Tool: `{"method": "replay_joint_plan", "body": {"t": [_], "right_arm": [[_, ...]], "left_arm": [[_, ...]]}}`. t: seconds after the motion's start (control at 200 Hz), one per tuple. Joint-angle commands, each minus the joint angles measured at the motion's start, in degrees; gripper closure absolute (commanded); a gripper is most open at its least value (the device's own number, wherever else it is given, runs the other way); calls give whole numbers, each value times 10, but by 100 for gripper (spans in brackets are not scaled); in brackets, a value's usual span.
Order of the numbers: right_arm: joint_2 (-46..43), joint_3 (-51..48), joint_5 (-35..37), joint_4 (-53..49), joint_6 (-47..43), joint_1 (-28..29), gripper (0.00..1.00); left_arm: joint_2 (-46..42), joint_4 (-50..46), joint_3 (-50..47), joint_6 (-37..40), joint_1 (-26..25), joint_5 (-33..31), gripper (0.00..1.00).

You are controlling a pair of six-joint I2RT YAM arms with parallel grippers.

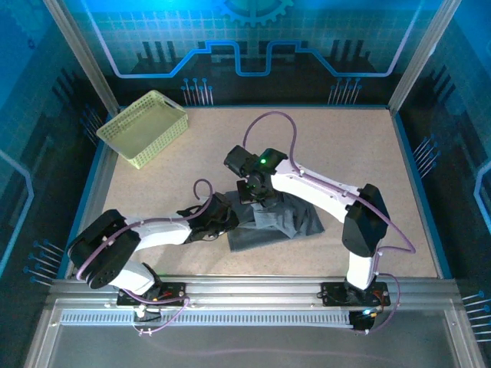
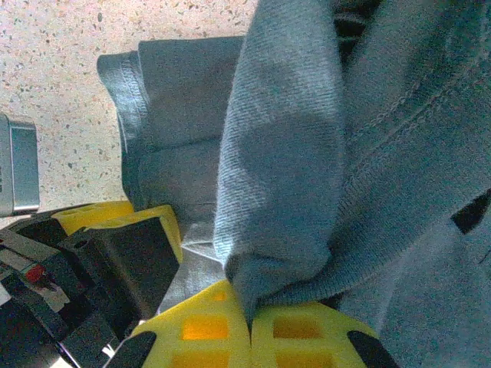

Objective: Fold the inside-out t-shirt

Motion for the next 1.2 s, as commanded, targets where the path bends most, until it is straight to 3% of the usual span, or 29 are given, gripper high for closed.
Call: {"method": "replay_joint_plan", "body": {"t": [0.0,0.14,0.295,0.405,0.545,0.665,0.91,1.065,1.196], "right_arm": [[19,-2,-12,10,13,8,97],[30,-1,-35,20,8,9,91],[18,12,-55,20,-6,22,69],[1,32,-57,5,-22,37,59],[-56,33,0,-27,-41,31,56],[-128,-45,49,-20,-65,-27,55],[-248,-213,14,51,-92,-168,53],[-301,-281,1,82,-90,-237,45],[-328,-324,-32,119,-108,-268,41]], "left_arm": [[8,-6,-21,-7,-2,13,65],[-12,-17,-36,-20,-2,-3,64],[-98,-88,-80,-73,-1,-87,59],[-176,-150,-97,-91,2,-136,55],[-233,-210,-77,-59,11,-155,53],[-248,-237,-13,-1,4,-150,54],[-113,-302,209,105,-95,-146,47],[27,-316,325,135,-113,-109,41],[128,-360,418,142,-124,-119,33]]}}
